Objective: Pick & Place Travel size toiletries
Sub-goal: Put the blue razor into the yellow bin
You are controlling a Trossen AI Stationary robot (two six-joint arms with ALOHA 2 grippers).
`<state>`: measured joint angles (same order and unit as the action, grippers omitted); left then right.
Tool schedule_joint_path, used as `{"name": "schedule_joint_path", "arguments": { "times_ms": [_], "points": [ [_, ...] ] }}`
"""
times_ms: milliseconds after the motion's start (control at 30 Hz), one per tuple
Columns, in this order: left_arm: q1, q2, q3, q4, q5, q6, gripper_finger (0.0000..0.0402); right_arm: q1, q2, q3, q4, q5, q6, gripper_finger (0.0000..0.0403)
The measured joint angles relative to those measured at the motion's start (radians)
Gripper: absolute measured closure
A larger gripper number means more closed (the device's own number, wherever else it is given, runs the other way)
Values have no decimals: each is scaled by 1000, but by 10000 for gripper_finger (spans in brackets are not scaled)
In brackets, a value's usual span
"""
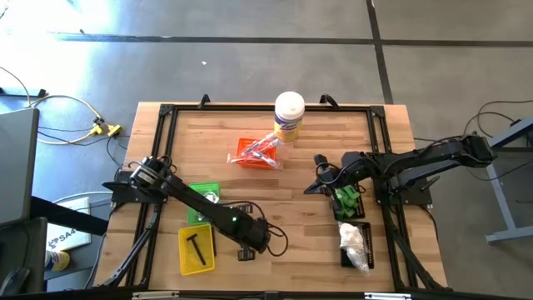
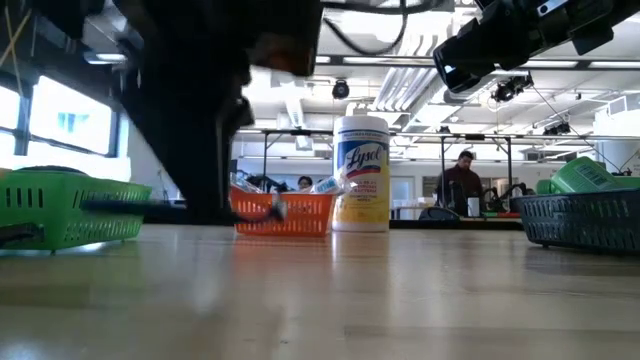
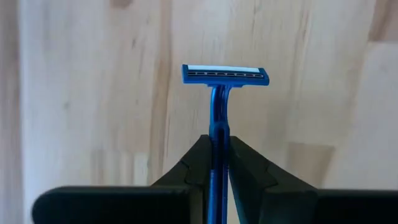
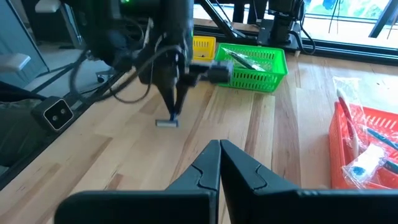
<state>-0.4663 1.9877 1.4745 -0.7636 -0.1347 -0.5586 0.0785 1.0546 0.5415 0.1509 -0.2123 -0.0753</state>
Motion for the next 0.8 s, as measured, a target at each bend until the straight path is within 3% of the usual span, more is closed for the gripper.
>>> {"name": "schedule_joint_path", "arguments": {
  "times_ms": [400, 800],
  "points": [
    [-98, -5, 219, -545, 29, -441, 365, 0, 0, 0, -6, 0, 0, 400],
    [-306, -5, 228, -704, -54, -1176, 365, 0, 0, 0, -5, 0, 0, 400]
  ]
}}
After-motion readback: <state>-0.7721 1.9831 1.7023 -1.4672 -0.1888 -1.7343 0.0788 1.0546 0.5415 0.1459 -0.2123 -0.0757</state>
